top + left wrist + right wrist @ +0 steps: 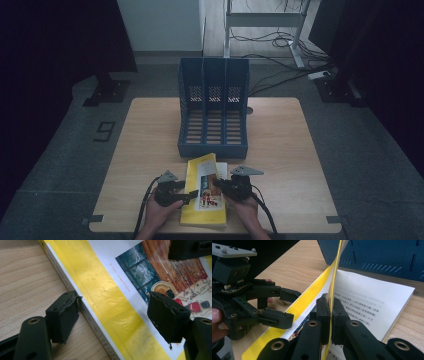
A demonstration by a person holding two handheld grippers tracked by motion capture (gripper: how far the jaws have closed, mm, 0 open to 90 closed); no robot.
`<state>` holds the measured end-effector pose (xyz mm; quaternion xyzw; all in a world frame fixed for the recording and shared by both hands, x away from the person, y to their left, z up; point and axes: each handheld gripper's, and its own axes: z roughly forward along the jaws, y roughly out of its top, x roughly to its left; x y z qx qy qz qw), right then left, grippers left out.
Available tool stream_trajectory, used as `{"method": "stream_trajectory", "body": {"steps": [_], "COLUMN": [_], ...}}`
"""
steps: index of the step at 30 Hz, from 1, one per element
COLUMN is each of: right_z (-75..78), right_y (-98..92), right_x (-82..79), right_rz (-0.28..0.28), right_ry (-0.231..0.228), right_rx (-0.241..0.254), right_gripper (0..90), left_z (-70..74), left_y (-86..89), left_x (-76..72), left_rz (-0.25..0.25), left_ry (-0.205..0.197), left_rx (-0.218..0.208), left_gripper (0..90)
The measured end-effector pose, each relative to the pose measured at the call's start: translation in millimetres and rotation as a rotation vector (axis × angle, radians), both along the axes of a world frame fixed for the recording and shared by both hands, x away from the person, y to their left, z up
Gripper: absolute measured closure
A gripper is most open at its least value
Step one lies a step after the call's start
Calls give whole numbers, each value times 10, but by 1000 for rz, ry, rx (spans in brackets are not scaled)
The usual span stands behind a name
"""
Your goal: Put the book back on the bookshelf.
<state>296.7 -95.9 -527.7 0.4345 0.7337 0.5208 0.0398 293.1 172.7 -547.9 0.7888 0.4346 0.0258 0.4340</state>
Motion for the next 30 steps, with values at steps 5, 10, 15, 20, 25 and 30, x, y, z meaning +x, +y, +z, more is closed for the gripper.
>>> {"method": "stream_trajectory", "body": {"steps": [5, 10, 15, 20, 25, 30], "right_z": [9, 59, 69, 92, 105, 123], "right_y": [1, 26, 16, 15, 14, 6], "right_x": [-14, -41, -37, -49, -55, -63], "right_rz": [-12, -14, -15, -13, -14, -16], "right_ry": [-8, -37, -44, -55, -67, -74], "right_rx": [24, 21, 51, 60, 64, 71], "right_gripper": [875, 875, 877, 877, 877, 877], "left_z": [-1, 7, -1, -8, -12, -17], "left_y": [9, 7, 25, 37, 30, 33], "left_x": [7, 5, 21, 32, 39, 48], "left_rz": [0, 0, -1, 6, 16, 21], "left_ry": [8, 12, 23, 33, 48, 56], "left_rx": [-13, -13, -31, -51, -80, -92], "left_gripper": [241, 228, 226, 225, 212, 215]}}
